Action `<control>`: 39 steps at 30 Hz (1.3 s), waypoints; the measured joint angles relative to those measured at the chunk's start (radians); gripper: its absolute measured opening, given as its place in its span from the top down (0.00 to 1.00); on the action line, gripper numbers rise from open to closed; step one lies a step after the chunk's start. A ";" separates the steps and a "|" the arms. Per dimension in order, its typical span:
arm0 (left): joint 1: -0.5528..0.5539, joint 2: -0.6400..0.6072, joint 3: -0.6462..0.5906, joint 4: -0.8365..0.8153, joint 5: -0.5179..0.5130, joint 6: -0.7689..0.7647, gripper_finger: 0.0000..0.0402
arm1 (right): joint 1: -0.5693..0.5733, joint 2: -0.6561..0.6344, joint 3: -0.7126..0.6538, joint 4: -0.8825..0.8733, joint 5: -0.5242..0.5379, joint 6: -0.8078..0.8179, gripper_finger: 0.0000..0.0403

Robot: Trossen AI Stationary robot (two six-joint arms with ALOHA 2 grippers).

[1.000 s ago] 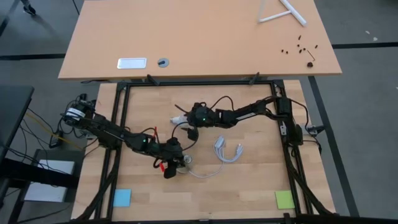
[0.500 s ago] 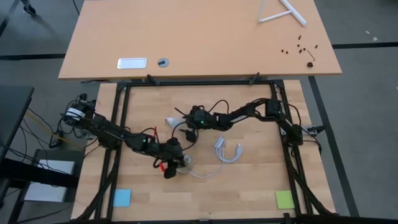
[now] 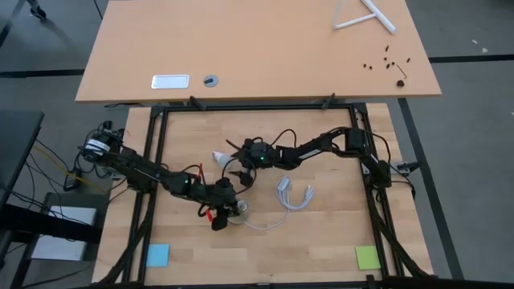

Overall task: Screw lightbulb
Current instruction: Insert the white lightbulb into the golden lamp

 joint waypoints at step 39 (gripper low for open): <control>-0.002 0.000 0.000 0.040 0.046 0.010 0.60 | 0.069 -0.035 0.117 -0.097 0.083 0.023 0.17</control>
